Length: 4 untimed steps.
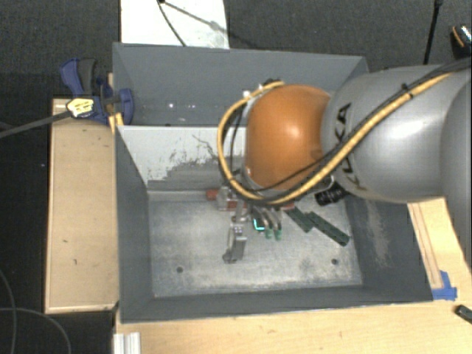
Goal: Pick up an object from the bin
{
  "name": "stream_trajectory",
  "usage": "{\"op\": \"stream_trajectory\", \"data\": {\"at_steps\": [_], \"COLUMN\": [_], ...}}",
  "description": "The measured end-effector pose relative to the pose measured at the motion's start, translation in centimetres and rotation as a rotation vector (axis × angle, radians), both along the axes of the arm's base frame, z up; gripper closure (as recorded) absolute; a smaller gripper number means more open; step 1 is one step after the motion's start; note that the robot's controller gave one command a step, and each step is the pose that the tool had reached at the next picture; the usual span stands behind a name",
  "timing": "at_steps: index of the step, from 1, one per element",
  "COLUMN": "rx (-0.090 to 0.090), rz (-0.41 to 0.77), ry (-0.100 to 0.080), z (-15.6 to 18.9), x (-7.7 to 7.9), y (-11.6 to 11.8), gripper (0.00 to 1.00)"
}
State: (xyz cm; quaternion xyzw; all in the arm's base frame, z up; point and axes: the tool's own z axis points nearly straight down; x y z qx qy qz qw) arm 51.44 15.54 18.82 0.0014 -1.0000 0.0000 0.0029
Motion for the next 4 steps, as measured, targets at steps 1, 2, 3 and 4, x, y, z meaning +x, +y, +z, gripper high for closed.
{"op": "stream_trajectory", "data": {"at_steps": [1,2,3,4], "rx": [0.001,-0.002,0.000,-0.002], "rz": [0.283,0.261,0.181,0.088], "ry": [-0.012,-0.014,-0.005,-0.001], "z": [3.8,4.0,-0.8,-7.9], "x": [0.5,7.8,7.7,6.3], "y": [-2.8,-8.2,-11.8,-18.4], "gripper": [0.00,0.00,0.00,0.00]}}
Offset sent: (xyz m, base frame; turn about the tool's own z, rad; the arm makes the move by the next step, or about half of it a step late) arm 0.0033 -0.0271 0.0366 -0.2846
